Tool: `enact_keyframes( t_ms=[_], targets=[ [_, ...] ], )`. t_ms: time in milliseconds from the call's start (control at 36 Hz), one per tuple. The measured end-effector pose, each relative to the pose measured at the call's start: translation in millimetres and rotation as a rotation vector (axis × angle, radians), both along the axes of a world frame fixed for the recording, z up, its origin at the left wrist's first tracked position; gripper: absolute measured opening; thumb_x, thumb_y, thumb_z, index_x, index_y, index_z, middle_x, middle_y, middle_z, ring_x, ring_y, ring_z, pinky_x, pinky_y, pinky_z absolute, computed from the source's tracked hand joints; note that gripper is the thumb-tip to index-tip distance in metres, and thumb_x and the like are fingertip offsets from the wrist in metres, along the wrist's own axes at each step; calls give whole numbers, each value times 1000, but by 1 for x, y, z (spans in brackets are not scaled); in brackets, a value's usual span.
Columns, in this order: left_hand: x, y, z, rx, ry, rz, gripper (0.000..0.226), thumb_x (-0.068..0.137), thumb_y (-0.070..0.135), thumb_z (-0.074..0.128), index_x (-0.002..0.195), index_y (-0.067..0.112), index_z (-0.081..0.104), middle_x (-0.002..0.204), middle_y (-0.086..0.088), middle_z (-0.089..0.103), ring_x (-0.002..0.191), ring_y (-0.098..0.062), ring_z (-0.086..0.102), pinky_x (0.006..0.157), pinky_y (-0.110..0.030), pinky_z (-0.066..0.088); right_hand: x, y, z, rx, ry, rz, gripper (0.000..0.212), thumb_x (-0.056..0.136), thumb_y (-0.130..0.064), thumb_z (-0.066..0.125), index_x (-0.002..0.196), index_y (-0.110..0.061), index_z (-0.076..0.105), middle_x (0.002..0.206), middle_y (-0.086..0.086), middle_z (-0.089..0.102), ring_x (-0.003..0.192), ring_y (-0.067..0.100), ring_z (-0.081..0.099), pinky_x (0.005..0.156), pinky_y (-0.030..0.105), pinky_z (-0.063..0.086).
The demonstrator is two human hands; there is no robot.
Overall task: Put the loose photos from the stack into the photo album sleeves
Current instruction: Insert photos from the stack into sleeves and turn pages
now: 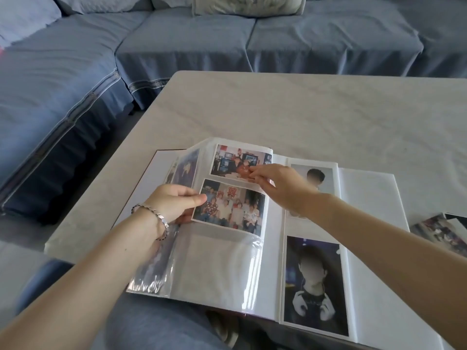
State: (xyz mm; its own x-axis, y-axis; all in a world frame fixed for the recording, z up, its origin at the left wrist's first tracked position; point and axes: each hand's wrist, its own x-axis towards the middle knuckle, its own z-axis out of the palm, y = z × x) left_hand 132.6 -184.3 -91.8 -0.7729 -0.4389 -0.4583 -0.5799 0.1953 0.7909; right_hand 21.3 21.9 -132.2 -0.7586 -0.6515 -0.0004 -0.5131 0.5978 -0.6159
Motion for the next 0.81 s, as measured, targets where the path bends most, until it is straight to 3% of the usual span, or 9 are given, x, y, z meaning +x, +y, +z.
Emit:
enact_keyframes(
  t_ms=[56,111,167,250,361,500,611,722,806],
  targets=[
    [-2,-1,-1,-63,8,-19,9,75,17,76,72,17,68,69,-3,63,57,-12,53,56,-22,53,-1,2,-2,2,14,-20,29,99,-25,40,118,-21,62,122,-2,61,101,13,56,71,11,38],
    [-3,0,-3,-172,83,0,13,71,18,80,69,20,68,66,1,65,56,-9,56,64,-25,51,-2,4,-4,22,35,-21,31,99,-23,41,123,-21,60,127,-3,59,109,15,55,80,15,37],
    [-2,4,-4,-269,170,26,17,67,18,83,64,22,67,63,3,68,48,-5,56,59,-22,47,-1,6,-4,31,44,-3,32,99,-22,40,126,-22,58,133,-5,54,119,15,50,89,18,34],
    [3,8,-8,-401,249,46,22,65,19,84,59,26,64,60,9,65,54,-8,60,59,-20,44,2,8,-5,58,37,18,35,99,-22,39,131,-23,53,142,-8,45,129,13,41,103,23,31],
    [9,12,-12,-524,291,59,23,68,20,82,56,25,63,56,9,63,58,-9,60,59,-21,42,2,8,-5,58,23,16,36,100,-21,37,133,-21,51,144,-9,42,133,10,35,106,22,25],
    [15,12,-14,-409,261,117,14,68,18,82,65,19,68,65,0,68,60,-11,62,60,-19,46,2,7,-5,58,11,6,36,100,-21,37,132,-22,52,143,-8,43,133,10,36,105,22,26],
    [19,12,-15,-261,196,162,12,67,20,83,70,19,71,66,7,67,57,-3,59,52,-8,43,3,7,-6,56,-2,-7,36,100,-21,38,132,-22,52,144,-8,43,133,11,36,106,23,26],
    [19,9,-15,-123,158,232,11,68,21,82,66,21,72,55,10,66,54,-6,56,49,-9,45,4,6,-6,46,-14,-15,35,100,-21,38,132,-22,52,144,-8,43,132,11,37,106,24,28],
    [18,6,-16,-59,145,258,15,68,20,83,61,20,69,57,-2,65,55,-15,54,55,-19,49,5,6,-6,47,-21,-16,35,100,-21,38,132,-22,52,144,-8,42,132,12,37,106,25,29]
  ],
)
